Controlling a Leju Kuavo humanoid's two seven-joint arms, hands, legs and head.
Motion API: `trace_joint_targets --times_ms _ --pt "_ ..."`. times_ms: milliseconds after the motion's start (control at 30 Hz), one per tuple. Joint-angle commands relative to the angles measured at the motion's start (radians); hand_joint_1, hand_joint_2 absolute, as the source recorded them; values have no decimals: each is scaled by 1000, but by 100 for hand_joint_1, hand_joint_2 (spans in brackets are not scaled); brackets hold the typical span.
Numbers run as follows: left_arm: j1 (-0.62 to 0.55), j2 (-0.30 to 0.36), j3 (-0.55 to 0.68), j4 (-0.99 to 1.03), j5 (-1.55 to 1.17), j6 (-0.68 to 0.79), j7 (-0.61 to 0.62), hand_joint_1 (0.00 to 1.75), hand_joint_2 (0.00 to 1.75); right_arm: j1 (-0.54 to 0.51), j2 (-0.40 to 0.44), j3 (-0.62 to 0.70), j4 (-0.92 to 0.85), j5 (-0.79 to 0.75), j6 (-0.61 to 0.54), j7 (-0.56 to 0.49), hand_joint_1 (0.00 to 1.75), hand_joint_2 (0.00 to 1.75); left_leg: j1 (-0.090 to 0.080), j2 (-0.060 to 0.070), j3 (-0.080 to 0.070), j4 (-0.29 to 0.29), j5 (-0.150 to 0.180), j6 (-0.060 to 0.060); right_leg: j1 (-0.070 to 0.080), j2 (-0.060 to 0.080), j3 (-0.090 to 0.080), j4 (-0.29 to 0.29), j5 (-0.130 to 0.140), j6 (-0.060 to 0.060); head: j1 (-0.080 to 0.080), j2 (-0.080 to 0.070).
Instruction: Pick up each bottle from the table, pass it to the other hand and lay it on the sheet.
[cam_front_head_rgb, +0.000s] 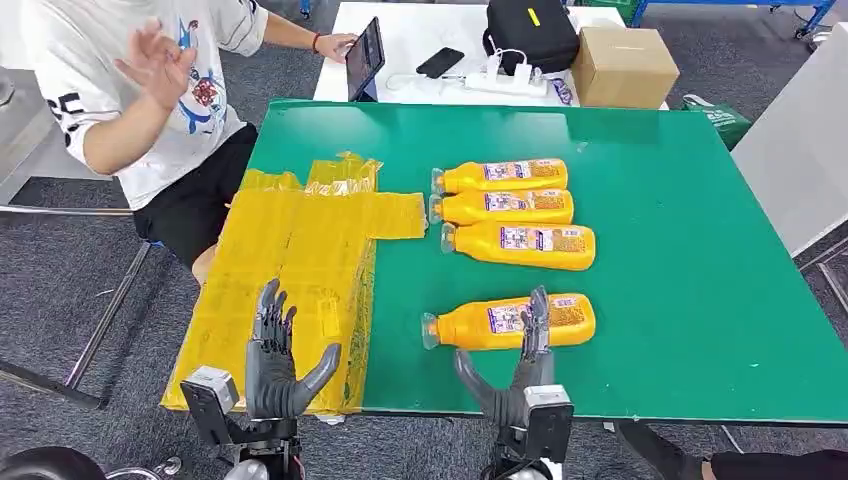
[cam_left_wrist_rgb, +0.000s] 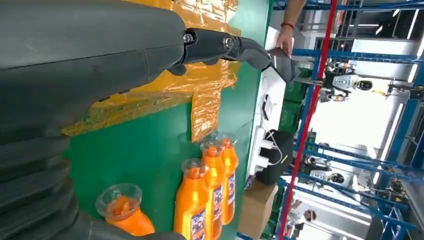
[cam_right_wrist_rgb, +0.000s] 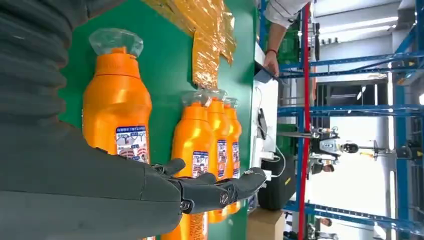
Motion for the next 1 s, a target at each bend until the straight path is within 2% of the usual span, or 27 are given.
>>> trace_joint_targets --times_ms 33,100,367,400,433,467,533,600,667,700,833,900,967,1000 --pt "-12 17 3 44 -28 21 0 0 175 -29 -12 -8 76 79 -26 1 0 175 1 1 6 -1 -2 -1 1 0 6 -2 -1 -2 0 0" --pt "-17 17 6 48 -39 24 -1 0 175 -39 -25 -8 84 173 -57 21 0 175 1 1 5 -2 -1 -1 1 0 5 -2 -1 -1 0 0" --pt "-17 17 6 48 -39 24 -1 0 175 -39 -25 -8 84 173 -57 21 0 175 1 1 5 -1 -1 0 1 0 5 -2 -1 -1 0 0" --pt "-17 17 6 48 -39 24 -1 0 175 -39 -25 -8 84 173 -57 21 0 175 2 2 10 -1 -4 -1 2 1 11 -3 -3 -3 0 0" --pt "-17 17 6 48 -39 24 -1 0 175 -39 -25 -8 84 173 -57 21 0 175 1 1 5 -1 -2 -1 1 0 6 -2 -1 -1 0 0" --pt "-18 20 2 48 -49 26 -2 0 175 -46 -35 -1 101 229 -79 43 0 175 1 1 7 -2 -2 -1 1 0 7 -2 -2 -2 0 0" --pt "-29 33 -16 52 -210 123 -8 0 175 -68 -55 10 108 378 -112 135 0 175 1 1 7 -1 -3 -1 2 0 8 -2 -2 -2 0 0" --pt "-38 27 -15 49 -252 100 8 0 175 -93 -72 16 94 480 -108 195 0 175 1 1 4 -1 -1 0 1 1 4 -2 0 -1 0 0" --pt "-49 21 -4 53 -266 86 16 0 175 -124 -101 19 88 615 -87 306 0 175 0 1 3 -1 -1 0 1 0 3 -2 0 -1 0 0" --pt "-55 13 10 52 -264 76 20 0 175 -140 -121 24 76 738 -92 393 0 175 1 1 5 -1 -1 0 1 0 5 -2 -1 -1 0 0" --pt "-46 -5 51 58 -256 48 17 0 175 -158 -190 -32 5 841 -1 529 0 175 1 1 4 0 -1 0 1 0 5 -2 0 -1 0 0" --pt "-43 -7 60 69 -256 41 12 0 175 -165 -216 -51 -22 846 22 551 0 175 1 0 7 0 -2 1 1 -2 9 -2 -1 -1 0 0" --pt "-47 -14 75 85 -254 26 13 0 175 -186 -256 -66 -29 987 52 659 0 175 -1 0 5 -1 0 1 0 -1 5 -2 -1 0 0 0" --pt "-50 -15 78 91 -258 17 15 0 175 -208 -277 -68 -16 984 110 688 0 175 0 0 3 0 0 1 0 -1 4 -1 0 0 0 0"
